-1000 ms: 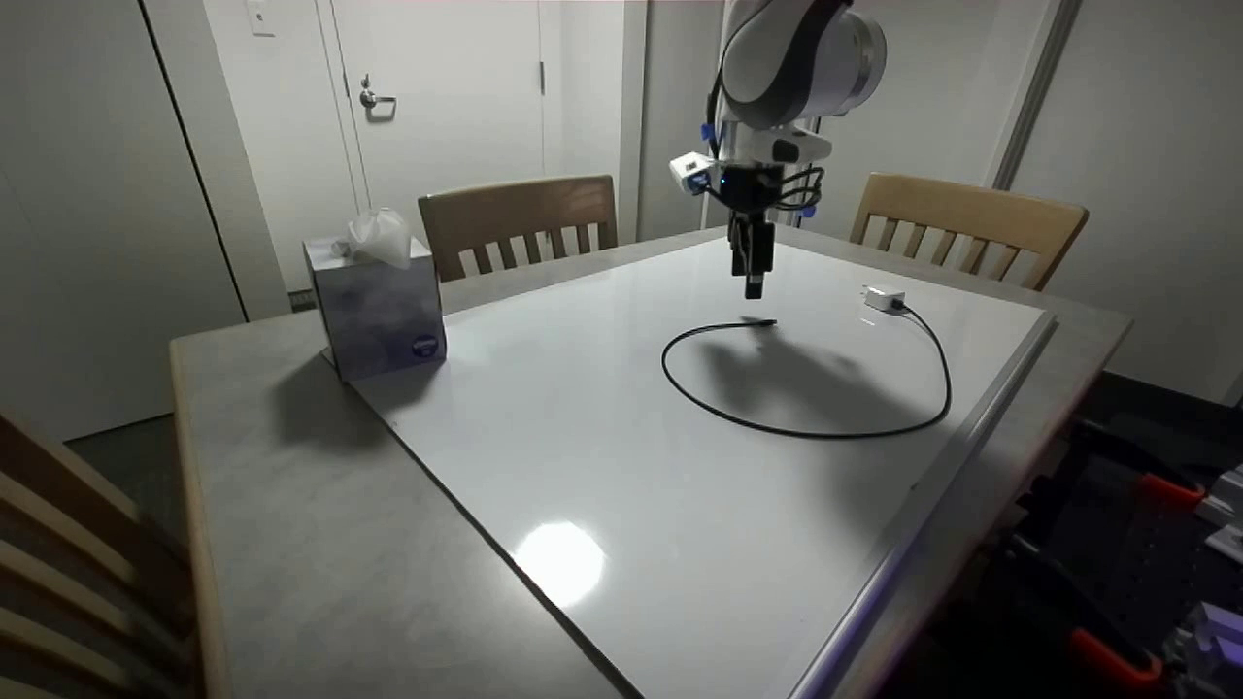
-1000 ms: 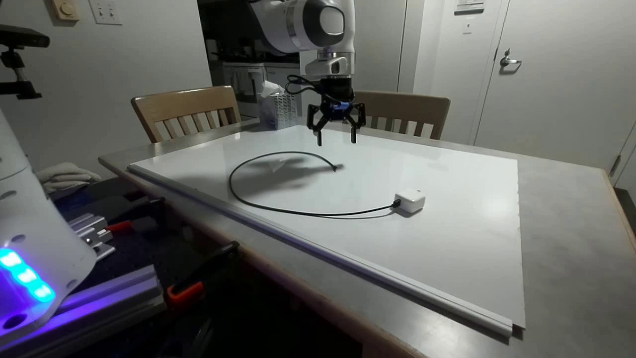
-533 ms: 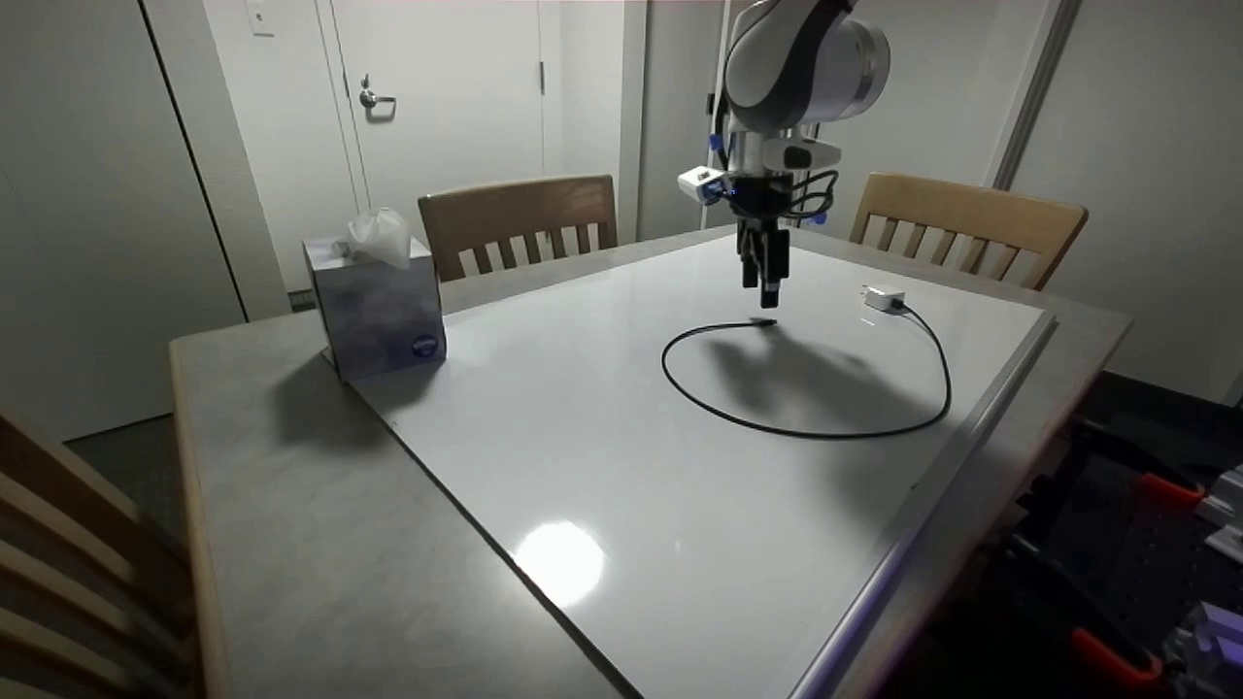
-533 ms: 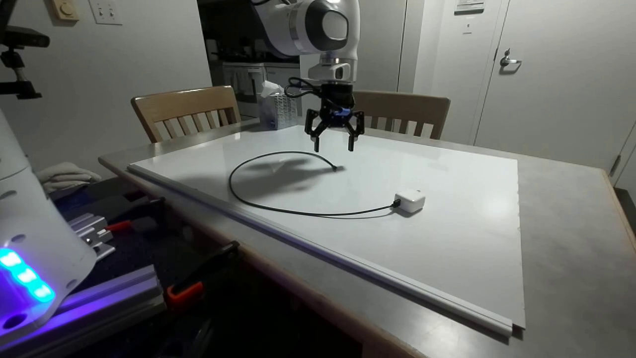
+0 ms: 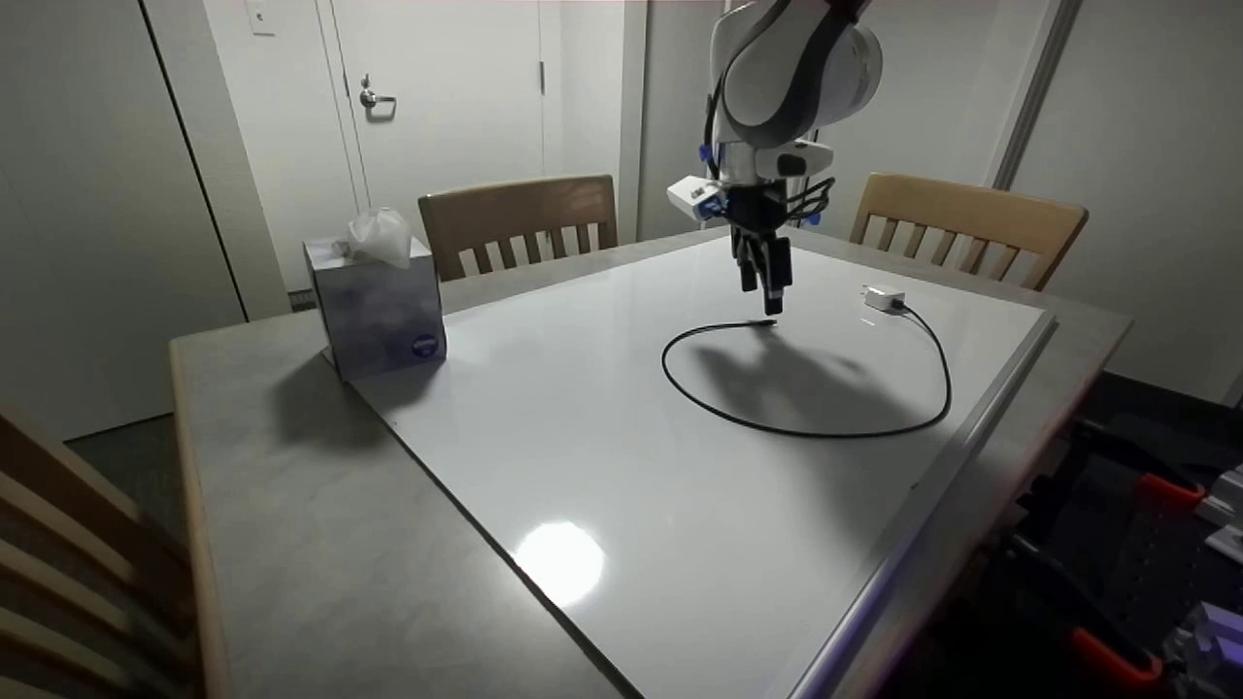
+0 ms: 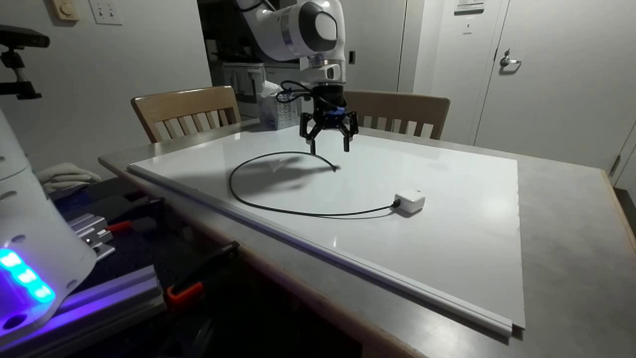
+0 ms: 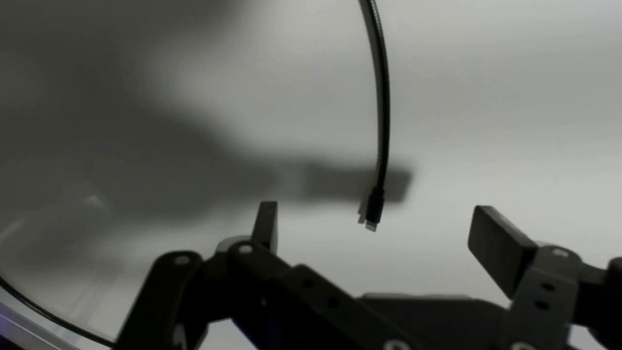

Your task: Unwind the charger cable and stretch it along the board

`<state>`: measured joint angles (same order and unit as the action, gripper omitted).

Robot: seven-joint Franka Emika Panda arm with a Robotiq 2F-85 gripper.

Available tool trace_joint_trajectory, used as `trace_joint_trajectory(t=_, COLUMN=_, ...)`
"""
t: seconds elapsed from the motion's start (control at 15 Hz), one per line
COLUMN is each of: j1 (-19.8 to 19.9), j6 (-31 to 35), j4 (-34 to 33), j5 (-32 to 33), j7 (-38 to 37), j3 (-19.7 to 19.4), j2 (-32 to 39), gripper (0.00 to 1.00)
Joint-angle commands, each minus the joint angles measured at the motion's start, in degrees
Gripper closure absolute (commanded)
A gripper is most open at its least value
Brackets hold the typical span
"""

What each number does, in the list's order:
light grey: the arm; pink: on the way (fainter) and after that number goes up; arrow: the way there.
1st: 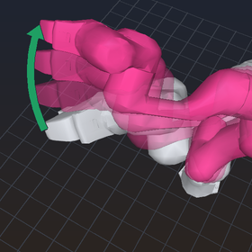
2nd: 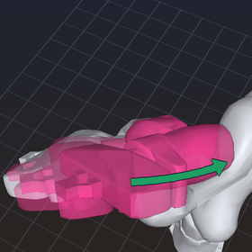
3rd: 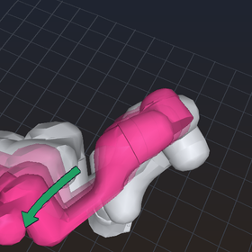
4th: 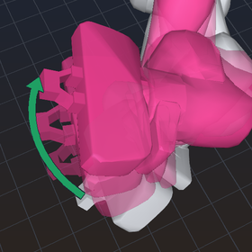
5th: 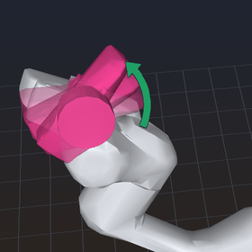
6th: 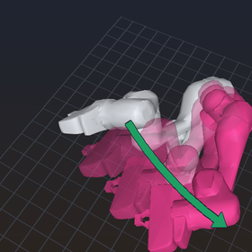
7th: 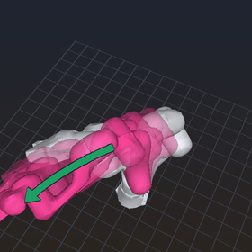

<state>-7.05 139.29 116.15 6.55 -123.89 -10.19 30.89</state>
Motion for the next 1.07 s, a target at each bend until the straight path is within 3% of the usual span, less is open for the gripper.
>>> trace_joint_trajectory(t=0.0, j1=-2.0, j6=0.91, j4=1.72, j5=4.16, j7=-0.57, j3=-1.04, j2=-0.05, gripper=0.0)
trace_joint_trajectory(t=0.33, j1=-2.27, j6=1.89, j4=3.65, j5=4.63, j7=-1.26, j3=-0.79, j2=-0.04, gripper=0.0)
trace_joint_trajectory(t=0.67, j1=-3.64, j6=4.94, j4=5.44, j5=6.71, j7=-7.65, j3=-2.84, j2=0.28, gripper=0.0)
trace_joint_trajectory(t=1.0, j1=-4.17, j6=12.89, j4=6.69, j5=7.95, j7=-12.45, j3=-4.4, j2=1.34, gripper=0.0)
